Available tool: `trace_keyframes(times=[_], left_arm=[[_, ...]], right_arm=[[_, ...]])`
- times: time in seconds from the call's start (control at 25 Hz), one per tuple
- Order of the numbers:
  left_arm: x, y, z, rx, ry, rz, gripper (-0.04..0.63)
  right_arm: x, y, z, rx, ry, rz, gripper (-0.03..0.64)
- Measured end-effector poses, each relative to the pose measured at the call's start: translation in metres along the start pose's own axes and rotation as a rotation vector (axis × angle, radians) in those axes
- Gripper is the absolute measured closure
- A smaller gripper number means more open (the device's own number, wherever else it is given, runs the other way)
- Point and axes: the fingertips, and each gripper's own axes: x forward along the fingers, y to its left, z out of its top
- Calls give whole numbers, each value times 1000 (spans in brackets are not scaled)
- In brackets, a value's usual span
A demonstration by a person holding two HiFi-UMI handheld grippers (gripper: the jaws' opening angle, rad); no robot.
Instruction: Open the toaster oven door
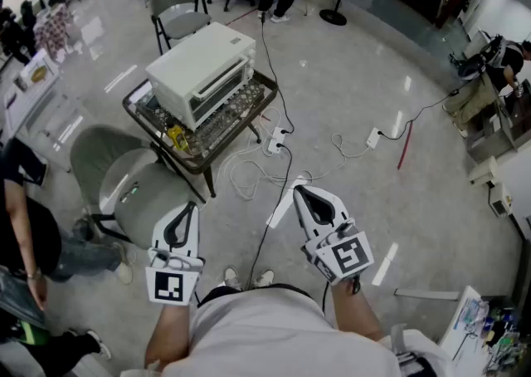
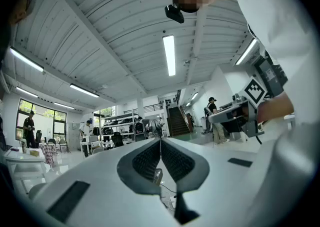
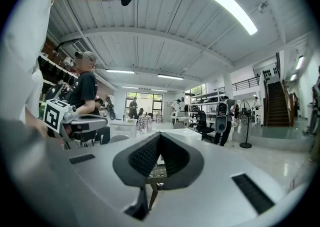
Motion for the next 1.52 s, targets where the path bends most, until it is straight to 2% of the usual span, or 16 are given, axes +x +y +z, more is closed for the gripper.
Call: trace_keyframes(times=[0.28,0.56,0.84,0.96,1.16,1.4,1.52], left_arm=[[11,-19,0,-17,4,8,572],[12,-33,-18,-19,42,54,572],[36,-27,-37,-41,70,52,572],[65,-14,-47,-39,68,36,572],[132,25,-82,-80,64,-3,572],[223,93,-82,-112,9,-42,572],[250,114,-86,-125,25,-90,572]], right_arm=[[-14,-17,-10,22,9,7,595],[-21,-24,-34,71,6,102,595],[-3,-36,-59,94,71,125,595],[23,-49,-71,106,96,123,595],[88,-75,-76,86,125,100,595],[192,-115,-51,26,149,91,595],[235,-124,-36,30,133,83,595]])
